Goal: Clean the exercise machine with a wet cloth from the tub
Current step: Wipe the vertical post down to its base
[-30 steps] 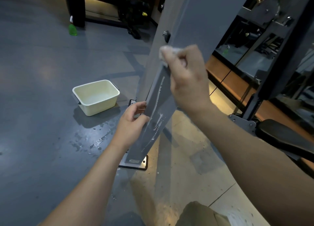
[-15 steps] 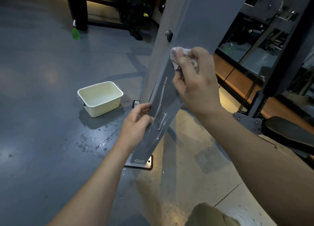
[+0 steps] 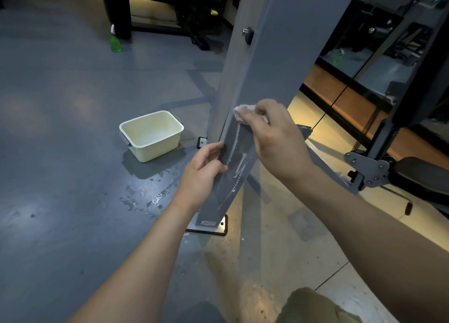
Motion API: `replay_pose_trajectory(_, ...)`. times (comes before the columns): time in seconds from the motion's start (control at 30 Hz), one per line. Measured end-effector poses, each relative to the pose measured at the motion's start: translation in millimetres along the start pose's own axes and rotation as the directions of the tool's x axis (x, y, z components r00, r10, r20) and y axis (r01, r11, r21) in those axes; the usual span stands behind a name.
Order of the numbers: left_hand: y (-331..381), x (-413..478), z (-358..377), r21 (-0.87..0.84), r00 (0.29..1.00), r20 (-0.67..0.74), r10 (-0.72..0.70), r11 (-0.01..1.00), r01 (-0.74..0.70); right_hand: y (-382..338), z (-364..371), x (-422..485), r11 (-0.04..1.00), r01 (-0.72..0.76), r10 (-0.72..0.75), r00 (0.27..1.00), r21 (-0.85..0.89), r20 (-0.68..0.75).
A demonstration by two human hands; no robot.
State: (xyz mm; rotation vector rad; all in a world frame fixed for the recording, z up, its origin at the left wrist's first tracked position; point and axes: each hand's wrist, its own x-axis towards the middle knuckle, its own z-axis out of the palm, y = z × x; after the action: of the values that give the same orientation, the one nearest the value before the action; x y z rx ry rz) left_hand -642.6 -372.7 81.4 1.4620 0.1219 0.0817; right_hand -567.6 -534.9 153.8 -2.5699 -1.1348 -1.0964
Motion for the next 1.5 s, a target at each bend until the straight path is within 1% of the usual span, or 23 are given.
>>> replay_pose_trajectory(0.07, 0.5, -1.5, 0.0, 0.011, 1.000, 0.004, 0.001, 1.000, -0.001, 4.2, -8.3, 10.7, 0.999, -0.012, 0.014, 0.999, 0.045, -0.046)
replay_pose_trajectory(0.13, 0.6, -1.6, -0.1, 0.008, 1.000, 0.000, 0.002, 1.000, -0.002, 7.2, -8.2, 21.1, 0.999, -0.035, 0.037, 0.990, 0.014, -0.137)
replay_pose_trajectory(0.2, 0.3, -0.5, -0.2, 0.003, 1.000, -0.004, 0.012, 1.000, -0.012, 5.7, 1.6, 19.0, 0.997, -0.080, 0.083, 0.983, 0.021, -0.162)
replay_pose_trajectory(0.23, 0.2, 0.3, -0.1, -0.002, 1.000, -0.002, 0.019, 1.000, -0.019, 3.8, 9.0, 12.8, 0.997, -0.071, 0.070, 0.987, -0.002, -0.146)
replay_pose_trajectory(0.3, 0.3, 1.2, -0.3, -0.020, 1.000, 0.002, 0.031, 0.999, -0.031, -1.0, 24.3, -7.2, 0.998, 0.014, -0.019, 0.996, -0.057, -0.091)
replay_pose_trajectory(0.4, 0.5, -0.7, -0.4, -0.018, 0.999, 0.003, 0.038, 0.999, -0.038, -3.2, 29.9, -26.3, 0.999, 0.043, -0.042, 0.998, -0.014, 0.048)
replay_pose_trajectory(0.47, -0.2, -1.5, -0.4, -0.019, 0.999, 0.005, 0.037, 0.999, -0.037, -4.4, 23.1, -20.6, 0.999, 0.017, -0.018, 0.999, 0.036, 0.034)
replay_pose_trajectory(0.53, -1.2, -0.5, -0.8, -0.027, 0.999, -0.001, 0.036, 0.999, -0.037, -4.6, 16.7, -8.6, 0.997, -0.028, 0.030, 0.999, 0.067, -0.036)
replay_pose_trajectory(0.63, -3.1, 2.7, -1.1, -0.053, 0.999, -0.017, 0.034, 0.998, -0.035, -5.7, 24.4, -3.4, 0.996, -0.081, 0.083, 0.988, 0.020, -0.128)
replay_pose_trajectory(0.67, -3.4, 3.3, -0.6, -0.060, 0.999, -0.019, 0.034, 0.998, -0.035, -8.7, 30.7, -9.7, 0.997, -0.077, 0.077, 0.989, 0.001, -0.126)
replay_pose_trajectory(0.73, -4.0, 3.8, 0.0, -0.081, 0.999, -0.027, 0.036, 0.996, -0.038, -15.0, 42.6, -27.4, 0.999, -0.048, 0.047, 0.997, -0.015, -0.055)
replay_pose_trajectory(0.8, -2.9, 2.2, 0.9, -0.082, 0.999, -0.031, 0.035, 0.996, -0.037, -18.4, 42.8, -40.2, 0.999, -0.046, 0.045, 0.998, 0.011, 0.040)
replay_pose_trajectory(0.83, -3.0, 1.6, 1.4, -0.076, 0.999, -0.030, 0.036, 0.996, -0.038, -18.6, 39.4, -40.9, 0.998, -0.053, 0.051, 0.997, 0.033, 0.049)
replay_pose_trajectory(0.93, -4.1, 3.2, 0.0, -0.071, 0.999, -0.026, 0.027, 0.997, -0.029, -17.3, 23.0, -21.4, 0.994, -0.076, 0.083, 0.994, 0.081, -0.078)
replay_pose_trajectory(1.0, -6.2, 4.9, -0.9, -0.075, 0.999, -0.027, 0.030, 0.997, -0.032, -12.1, 20.1, -3.7, 0.994, -0.090, 0.101, 0.976, 0.063, -0.195)
replay_pose_trajectory(1.03, -6.7, 5.4, -0.6, -0.084, 0.999, -0.031, 0.027, 0.996, -0.030, -9.4, 23.4, -0.8, 0.994, -0.101, 0.108, 0.972, 0.042, -0.211)
replay_pose_trajectory(1.1, -6.4, 5.3, 0.9, -0.103, 0.999, -0.036, 0.024, 0.994, -0.028, -8.9, 37.2, -14.7, 0.997, -0.074, 0.073, 0.983, -0.003, -0.169)
replay_pose_trajectory(1.2, -5.3, 3.6, 2.0, -0.129, 0.999, -0.046, 0.010, 0.992, -0.016, -13.0, 59.0, -62.0, 1.000, -0.011, 0.010, 0.999, 0.021, 0.047)
replay_pose_trajectory(1.27, -5.2, 0.8, 1.8, -0.112, 0.999, -0.040, 0.010, 0.994, -0.015, -15.1, 62.1, -79.3, 0.997, -0.057, 0.048, 0.988, 0.061, 0.144)
replay_pose_trajectory(1.3, -5.8, -0.1, 1.9, -0.103, 0.999, -0.033, 0.011, 0.995, -0.014, -16.2, 60.0, -80.1, 0.993, -0.092, 0.079, 0.984, 0.076, 0.158)
replay_pose_trajectory(1.37, -6.9, -0.2, 1.3, -0.084, 1.000, -0.025, 0.012, 0.996, -0.014, -20.7, 50.9, -69.2, 0.986, -0.134, 0.123, 0.986, 0.095, 0.110)
replay_pose_trajectory(1.43, -8.8, 1.8, 1.8, -0.064, 0.999, -0.031, 0.010, 0.998, -0.012, -23.5, 38.3, -49.5, 0.982, -0.143, 0.147, 0.989, 0.122, -0.022)
replay_pose_trajectory(1.5, -10.5, 3.9, 2.5, -0.047, 0.999, -0.053, -0.010, 0.999, 0.008, -20.3, 37.2, -32.4, 0.976, -0.170, 0.190, 0.970, 0.135, -0.153)
